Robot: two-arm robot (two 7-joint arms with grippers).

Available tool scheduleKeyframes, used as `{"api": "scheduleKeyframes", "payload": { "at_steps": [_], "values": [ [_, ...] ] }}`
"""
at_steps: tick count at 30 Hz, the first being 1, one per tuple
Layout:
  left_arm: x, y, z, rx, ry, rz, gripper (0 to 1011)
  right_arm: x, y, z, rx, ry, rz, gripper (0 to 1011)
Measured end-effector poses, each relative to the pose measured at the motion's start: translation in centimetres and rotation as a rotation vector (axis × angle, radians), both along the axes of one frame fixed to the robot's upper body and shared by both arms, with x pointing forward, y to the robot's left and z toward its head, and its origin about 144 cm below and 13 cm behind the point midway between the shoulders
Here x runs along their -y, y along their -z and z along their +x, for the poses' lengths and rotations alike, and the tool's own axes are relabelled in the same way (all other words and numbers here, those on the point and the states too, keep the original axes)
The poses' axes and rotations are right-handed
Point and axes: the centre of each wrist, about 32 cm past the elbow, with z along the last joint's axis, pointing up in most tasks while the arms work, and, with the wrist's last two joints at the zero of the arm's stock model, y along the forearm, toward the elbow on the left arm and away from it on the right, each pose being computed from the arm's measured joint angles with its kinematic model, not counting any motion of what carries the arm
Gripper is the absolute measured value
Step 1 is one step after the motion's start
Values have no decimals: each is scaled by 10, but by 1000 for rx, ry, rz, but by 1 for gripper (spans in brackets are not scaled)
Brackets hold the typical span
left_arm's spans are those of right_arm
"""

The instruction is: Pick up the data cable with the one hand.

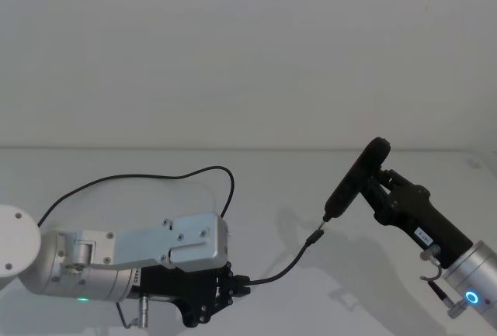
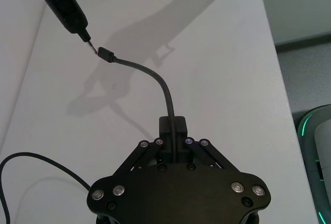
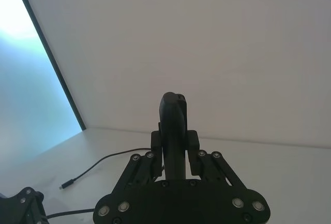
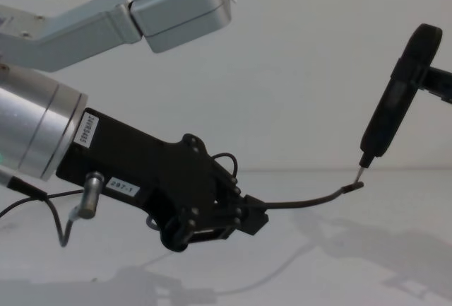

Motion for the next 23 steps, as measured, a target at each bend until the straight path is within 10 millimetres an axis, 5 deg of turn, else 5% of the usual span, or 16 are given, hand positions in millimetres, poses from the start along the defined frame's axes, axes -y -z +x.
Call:
{"api": "scheduleKeyframes", "payload": {
  "at_steps": [23],
  "values": [
    [0, 0, 0, 0, 0, 0, 54, 2, -5, -2, -1, -17, 0, 283]
  ]
}}
